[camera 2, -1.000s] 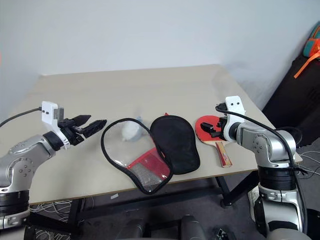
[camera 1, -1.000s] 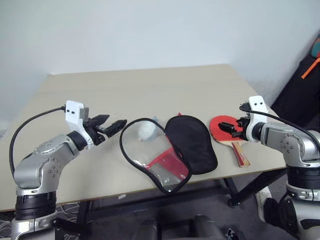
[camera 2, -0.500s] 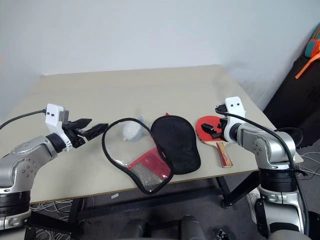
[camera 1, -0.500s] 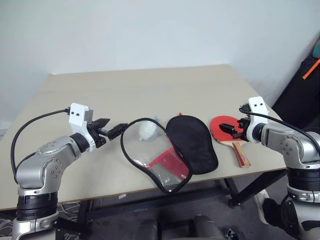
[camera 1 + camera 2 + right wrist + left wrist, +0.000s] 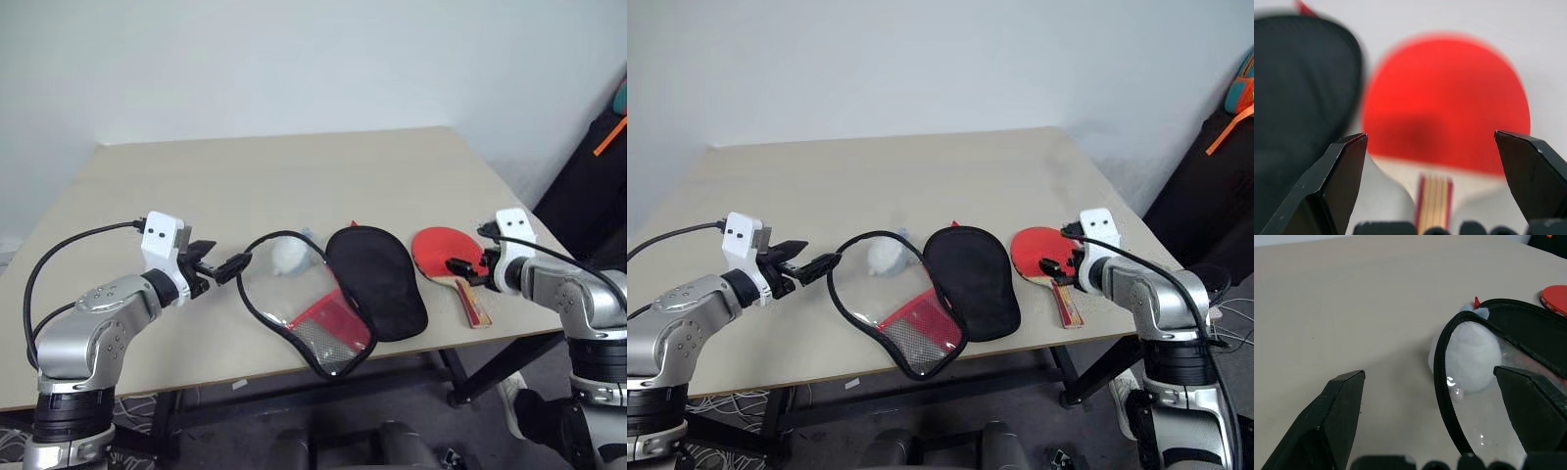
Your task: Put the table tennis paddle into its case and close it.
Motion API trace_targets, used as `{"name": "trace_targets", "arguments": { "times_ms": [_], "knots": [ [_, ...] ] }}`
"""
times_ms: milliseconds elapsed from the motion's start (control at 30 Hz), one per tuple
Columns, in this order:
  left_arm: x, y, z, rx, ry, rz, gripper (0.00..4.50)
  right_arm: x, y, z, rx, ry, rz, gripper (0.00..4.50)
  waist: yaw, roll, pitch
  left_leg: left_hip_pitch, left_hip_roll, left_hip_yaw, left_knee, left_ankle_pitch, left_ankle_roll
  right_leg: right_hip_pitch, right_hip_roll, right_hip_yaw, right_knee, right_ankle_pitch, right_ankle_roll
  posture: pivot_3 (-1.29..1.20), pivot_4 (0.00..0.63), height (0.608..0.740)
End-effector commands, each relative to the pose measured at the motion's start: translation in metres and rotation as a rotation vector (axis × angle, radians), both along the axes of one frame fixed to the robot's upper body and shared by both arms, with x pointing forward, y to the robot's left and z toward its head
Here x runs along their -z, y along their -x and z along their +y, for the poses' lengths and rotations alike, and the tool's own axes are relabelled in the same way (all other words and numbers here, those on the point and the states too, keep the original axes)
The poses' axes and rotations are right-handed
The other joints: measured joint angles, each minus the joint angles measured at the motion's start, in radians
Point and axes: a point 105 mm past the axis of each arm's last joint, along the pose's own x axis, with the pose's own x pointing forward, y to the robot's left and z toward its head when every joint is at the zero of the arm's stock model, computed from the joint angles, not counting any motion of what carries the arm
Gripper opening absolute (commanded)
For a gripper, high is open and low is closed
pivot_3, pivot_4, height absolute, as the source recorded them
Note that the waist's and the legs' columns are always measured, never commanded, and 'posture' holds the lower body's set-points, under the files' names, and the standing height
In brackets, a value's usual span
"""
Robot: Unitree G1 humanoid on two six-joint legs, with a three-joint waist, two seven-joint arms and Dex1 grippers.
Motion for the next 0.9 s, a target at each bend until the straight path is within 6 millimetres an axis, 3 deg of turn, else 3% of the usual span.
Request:
{"name": "trace_targets", "arguments": {
  "times_ms": [33,367,900],
  "knots": [
    [-0.012,-0.001,-0.001,0.015,-0.027,-0.047,4.48,0.001,0.003,-0.014,0.059,0.012,-0.008,4.50,0.000,0.000,0.000,0.000,0.000,0.000,0.000,0.000,0.000,0.000,0.000,0.000,0.000,0.000,0.000,0.00,0.000,0.740],
    [-0.008,-0.002,-0.003,0.026,-0.038,-0.041,4.48,0.027,0.022,-0.007,0.064,-0.015,0.071,4.50,0.000,0.000,0.000,0.000,0.000,0.000,0.000,0.000,0.000,0.000,0.000,0.000,0.000,0.000,0.000,0.00,0.000,0.740],
    [-0.004,-0.005,-0.009,0.044,-0.038,-0.038,4.48,0.027,0.014,0.003,0.042,-0.005,0.048,4.50,0.000,0.000,0.000,0.000,0.000,-0.001,0.000,0.000,0.000,0.001,0.000,0.000,0.000,0.000,0.000,0.00,0.000,0.740]
  ]
}}
